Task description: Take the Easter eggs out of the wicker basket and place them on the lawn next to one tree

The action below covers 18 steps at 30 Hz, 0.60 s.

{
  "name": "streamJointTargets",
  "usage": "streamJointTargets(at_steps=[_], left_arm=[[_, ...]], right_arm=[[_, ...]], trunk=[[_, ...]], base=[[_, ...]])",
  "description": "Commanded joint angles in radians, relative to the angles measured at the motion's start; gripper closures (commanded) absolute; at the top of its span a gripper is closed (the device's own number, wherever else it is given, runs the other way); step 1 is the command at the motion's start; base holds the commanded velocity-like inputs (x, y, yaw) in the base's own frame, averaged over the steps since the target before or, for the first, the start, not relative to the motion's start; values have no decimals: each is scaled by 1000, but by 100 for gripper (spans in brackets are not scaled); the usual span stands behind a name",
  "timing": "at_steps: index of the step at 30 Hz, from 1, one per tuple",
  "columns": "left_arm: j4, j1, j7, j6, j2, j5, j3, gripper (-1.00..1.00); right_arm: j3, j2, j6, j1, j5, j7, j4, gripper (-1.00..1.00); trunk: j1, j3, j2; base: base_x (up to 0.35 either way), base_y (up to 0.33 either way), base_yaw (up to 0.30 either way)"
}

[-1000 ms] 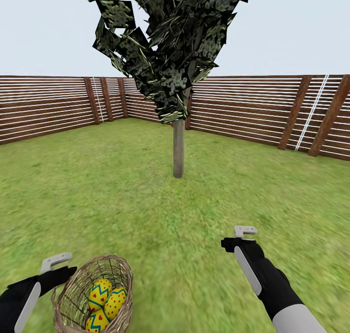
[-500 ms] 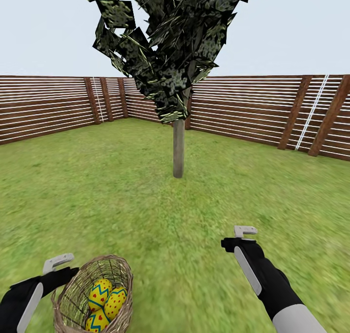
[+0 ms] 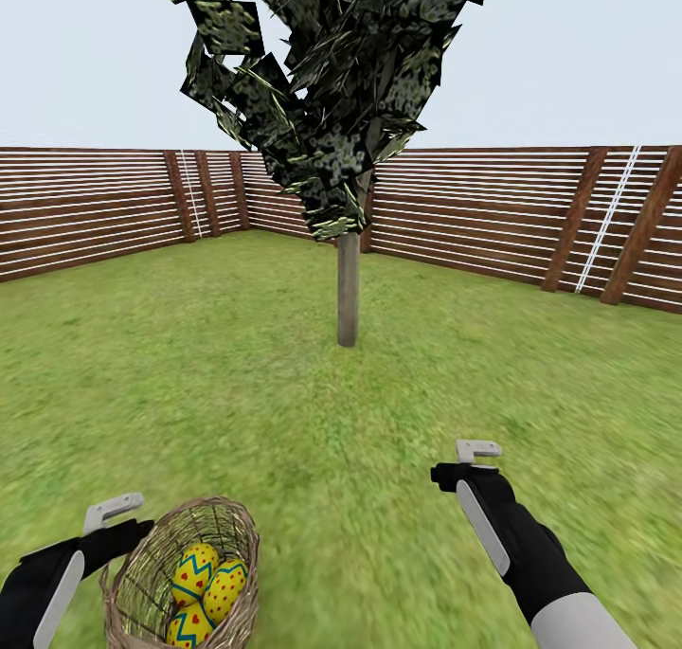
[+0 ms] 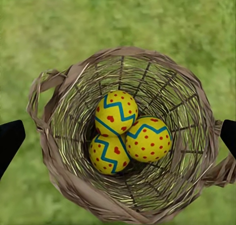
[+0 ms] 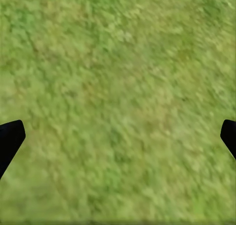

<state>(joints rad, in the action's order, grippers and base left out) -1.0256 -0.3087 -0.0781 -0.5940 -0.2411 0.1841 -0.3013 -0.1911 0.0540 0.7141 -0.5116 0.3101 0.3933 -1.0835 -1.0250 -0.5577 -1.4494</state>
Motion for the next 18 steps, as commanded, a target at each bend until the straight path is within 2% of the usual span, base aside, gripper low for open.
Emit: streamJointTargets(at_steps=[1, 9, 18], left_arm=[[-1, 0, -3, -6, 0, 3, -2, -100], [-1, -1, -8, -6, 6, 2, -1, -100], [1, -1, -3, -6, 13, 1, 0, -100]], right_arm=[[-4, 1, 2, -1, 10, 10, -1, -100], [-4, 1, 2, -1, 10, 10, -1, -100], [-4, 1, 2, -1, 10, 10, -1, -100]], trunk=[[0, -1, -1], [0, -1, -1], [-34, -29, -64]], base=[[0, 0, 0], [0, 0, 0], [0, 0, 0]])
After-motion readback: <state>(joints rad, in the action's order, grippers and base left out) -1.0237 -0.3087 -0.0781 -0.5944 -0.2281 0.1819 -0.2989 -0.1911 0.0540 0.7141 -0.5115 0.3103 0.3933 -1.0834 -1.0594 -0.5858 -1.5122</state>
